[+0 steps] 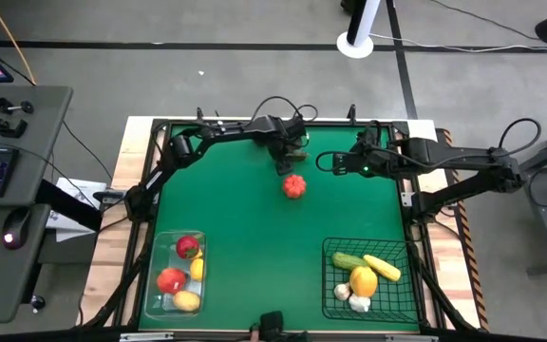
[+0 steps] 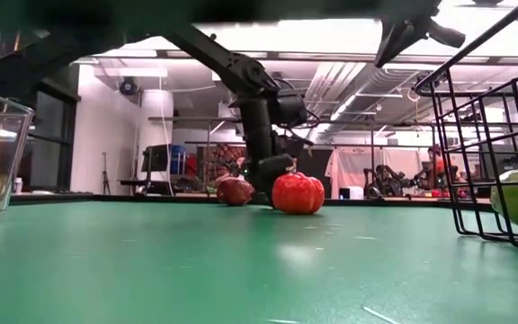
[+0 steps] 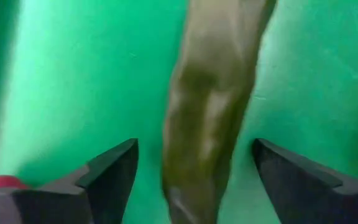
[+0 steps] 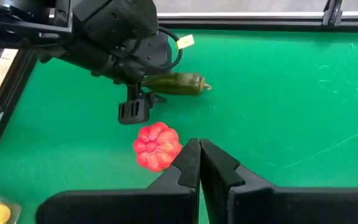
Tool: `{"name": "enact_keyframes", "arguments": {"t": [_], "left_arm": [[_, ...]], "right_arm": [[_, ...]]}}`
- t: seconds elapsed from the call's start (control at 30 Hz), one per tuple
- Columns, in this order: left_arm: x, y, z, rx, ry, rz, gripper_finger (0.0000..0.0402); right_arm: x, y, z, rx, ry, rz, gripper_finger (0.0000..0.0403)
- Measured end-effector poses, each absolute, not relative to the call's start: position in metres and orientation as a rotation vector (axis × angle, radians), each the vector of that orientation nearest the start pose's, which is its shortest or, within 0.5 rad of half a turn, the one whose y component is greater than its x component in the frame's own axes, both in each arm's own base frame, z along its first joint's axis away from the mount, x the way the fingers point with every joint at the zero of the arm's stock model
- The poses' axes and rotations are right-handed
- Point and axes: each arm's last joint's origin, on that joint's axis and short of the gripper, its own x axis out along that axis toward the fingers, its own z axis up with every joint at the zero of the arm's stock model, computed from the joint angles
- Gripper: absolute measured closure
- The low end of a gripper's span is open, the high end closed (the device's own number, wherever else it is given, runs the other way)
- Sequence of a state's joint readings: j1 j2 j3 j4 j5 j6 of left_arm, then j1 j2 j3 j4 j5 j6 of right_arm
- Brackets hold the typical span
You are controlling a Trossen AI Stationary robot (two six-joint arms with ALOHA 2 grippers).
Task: Sort produce into baskets
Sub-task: Put the green bell pepper into the wire basket
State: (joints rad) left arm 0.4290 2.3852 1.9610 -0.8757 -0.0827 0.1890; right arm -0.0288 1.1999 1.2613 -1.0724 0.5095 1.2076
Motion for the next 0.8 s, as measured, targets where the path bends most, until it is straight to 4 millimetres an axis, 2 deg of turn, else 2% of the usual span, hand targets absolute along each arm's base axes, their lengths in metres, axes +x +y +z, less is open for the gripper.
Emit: {"name": "enact_keyframes", "arguments": {"t": [0.1, 0.2, 0.27, 0.3, 0.4, 0.57, 0.67, 0.8], "left_arm": [[0.443, 0.203, 0.148, -0.022, 1.327, 0.357, 0.0157], [0.44, 0.208, 0.157, 0.007, 1.317, 0.401, 0.0262], [0.437, 0.212, 0.171, -0.013, 1.277, 0.38, 0.0342], [0.435, 0.213, 0.182, -0.024, 1.241, 0.37, 0.0366], [0.428, 0.215, 0.214, -0.05, 1.154, 0.393, 0.0366], [0.406, 0.2, 0.265, -0.074, 1.132, 0.414, 0.036], [0.393, 0.175, 0.298, -0.106, 1.107, 0.411, 0.0367], [0.383, 0.121, 0.326, -0.167, 1.039, 0.42, 0.0367]], "right_arm": [[0.214, -0.02, 0.346, 0.837, 0.557, -0.997, 0.0402], [0.214, -0.02, 0.346, 0.837, 0.556, -0.997, 0.0402], [0.214, -0.02, 0.346, 0.837, 0.556, -0.997, 0.0402], [0.214, -0.02, 0.346, 0.837, 0.556, -0.997, 0.0402], [0.214, -0.02, 0.346, 0.812, 0.57, -0.988, 0.0402], [0.205, -0.019, 0.35, 0.684, 0.632, -0.929, 0.0402], [0.196, -0.014, 0.352, 0.595, 0.687, -0.881, 0.0402], [0.185, -0.006, 0.355, 0.463, 0.766, -0.798, 0.0402]]}}
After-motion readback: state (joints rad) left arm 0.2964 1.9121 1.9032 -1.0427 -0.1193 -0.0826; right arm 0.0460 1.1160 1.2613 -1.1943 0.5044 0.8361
